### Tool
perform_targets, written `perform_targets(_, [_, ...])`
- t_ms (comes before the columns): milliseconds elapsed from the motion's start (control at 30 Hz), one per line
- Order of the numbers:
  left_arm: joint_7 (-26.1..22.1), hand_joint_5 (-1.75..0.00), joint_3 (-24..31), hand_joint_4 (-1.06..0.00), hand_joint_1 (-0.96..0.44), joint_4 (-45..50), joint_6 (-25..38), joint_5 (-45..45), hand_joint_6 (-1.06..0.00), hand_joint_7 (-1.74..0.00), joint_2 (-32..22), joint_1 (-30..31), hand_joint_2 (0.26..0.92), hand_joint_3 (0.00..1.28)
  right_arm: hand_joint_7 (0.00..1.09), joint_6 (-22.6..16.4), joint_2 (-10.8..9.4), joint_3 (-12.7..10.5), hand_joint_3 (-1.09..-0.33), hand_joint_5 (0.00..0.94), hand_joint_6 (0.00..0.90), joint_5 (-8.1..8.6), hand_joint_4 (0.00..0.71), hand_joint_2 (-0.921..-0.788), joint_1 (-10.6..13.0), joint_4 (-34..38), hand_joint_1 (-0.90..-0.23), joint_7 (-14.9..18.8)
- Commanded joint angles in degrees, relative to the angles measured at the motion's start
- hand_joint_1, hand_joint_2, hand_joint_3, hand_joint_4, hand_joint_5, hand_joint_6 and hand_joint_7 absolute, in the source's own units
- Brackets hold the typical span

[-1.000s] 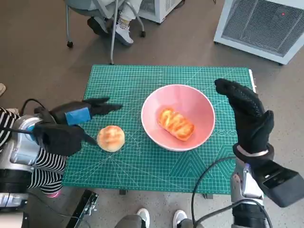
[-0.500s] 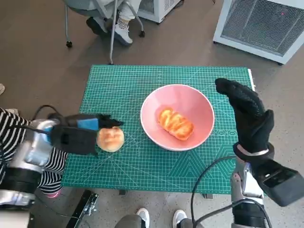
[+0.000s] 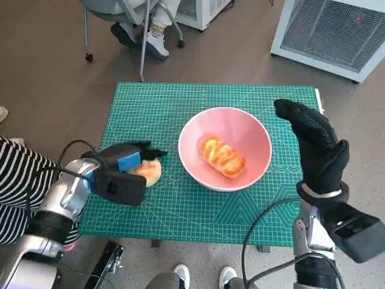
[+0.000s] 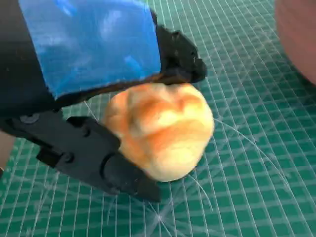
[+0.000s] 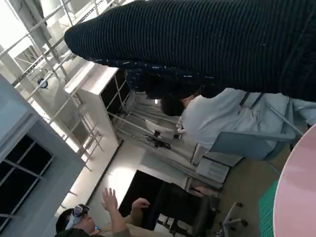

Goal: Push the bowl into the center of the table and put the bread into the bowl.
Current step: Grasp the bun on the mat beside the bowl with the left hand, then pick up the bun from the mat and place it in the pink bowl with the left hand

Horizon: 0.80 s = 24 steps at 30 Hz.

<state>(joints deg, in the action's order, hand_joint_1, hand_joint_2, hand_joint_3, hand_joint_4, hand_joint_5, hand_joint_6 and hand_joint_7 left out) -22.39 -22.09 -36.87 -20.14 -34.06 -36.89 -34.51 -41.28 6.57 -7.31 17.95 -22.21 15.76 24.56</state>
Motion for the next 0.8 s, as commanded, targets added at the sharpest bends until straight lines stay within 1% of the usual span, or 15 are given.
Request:
perform_targets(33, [1.8, -1.06, -0.2, -0.71, 0.04, -0.1, -2.9, -0.2, -0.58, -0.96, -0.3, 0.6, 0.797, 0.24, 0.49, 0.2, -0.1, -0.2, -0.662, 0.001, 0.013, 0.24, 0.107, -0.921, 0.6, 0.1, -0.691, -0.1])
perform_targets(67, [2.2, -1.12, 0.2, -0.72, 0.03, 0.1, -3.5, 0.2, -0.60, -1.00, -0.5, 0.6, 0.824, 0.20, 0.49, 0.2, -0.1, -0.2, -0.662, 0.000, 0.013, 0.28, 0.107, -0.921, 0.5, 0.2, -0.691, -0.1])
perform_targets(200, [3.5, -1.17, 1.6, -0.75, 0.01, 1.2, -5.4, 1.6, -0.64, -1.05, -1.1, 1.0, 0.853, 0.15, 0.49, 0.2, -0.3, -0.1, -0.662, 0.000, 0.013, 0.30, 0.107, -0.921, 0.4, 0.6, -0.691, -0.1])
perform_targets(367, [4.1, -1.13, 4.1, -0.77, 0.00, 3.5, -7.4, 4.0, -0.66, -1.09, -1.8, 1.4, 0.852, 0.14, 0.49, 0.1, -0.4, -0.1, -0.662, 0.000, 0.014, 0.00, 0.107, -0.921, 0.2, 0.9, -0.690, -0.2])
perform_targets(567, [3.9, -1.07, 6.8, -0.81, 0.00, 5.4, -8.9, 6.3, -0.68, -1.09, -2.4, 0.9, 0.841, 0.14, 0.48, 0.0, -0.4, -0.1, -0.662, 0.001, 0.015, -0.11, 0.108, -0.921, 0.1, 1.0, -0.691, -0.2])
perform_targets(600, [3.6, -1.09, 8.0, -0.79, 0.00, 6.4, -9.2, 7.6, -0.66, -1.11, -2.7, 0.3, 0.853, 0.14, 0.49, 0.0, -0.4, -0.1, -0.662, 0.001, 0.015, -0.03, 0.108, -0.921, 0.1, 1.0, -0.692, -0.1])
perform_targets(700, [2.9, -1.04, 10.8, -0.83, 0.00, 8.9, -9.5, 10.7, -0.68, -1.09, -3.2, -1.1, 0.865, 0.09, 0.48, 0.0, -0.2, -0.1, -0.662, 0.001, 0.015, 0.19, 0.108, -0.921, 0.1, 1.0, -0.693, 0.1])
perform_targets(800, [3.3, -1.01, 13.5, -0.86, 0.00, 12.5, -8.5, 13.0, -0.69, -1.08, -2.8, -1.9, 0.869, 0.06, 0.48, 0.1, -0.1, -0.1, -0.662, 0.000, 0.015, 0.38, 0.108, -0.921, 0.1, 1.1, -0.693, 0.3])
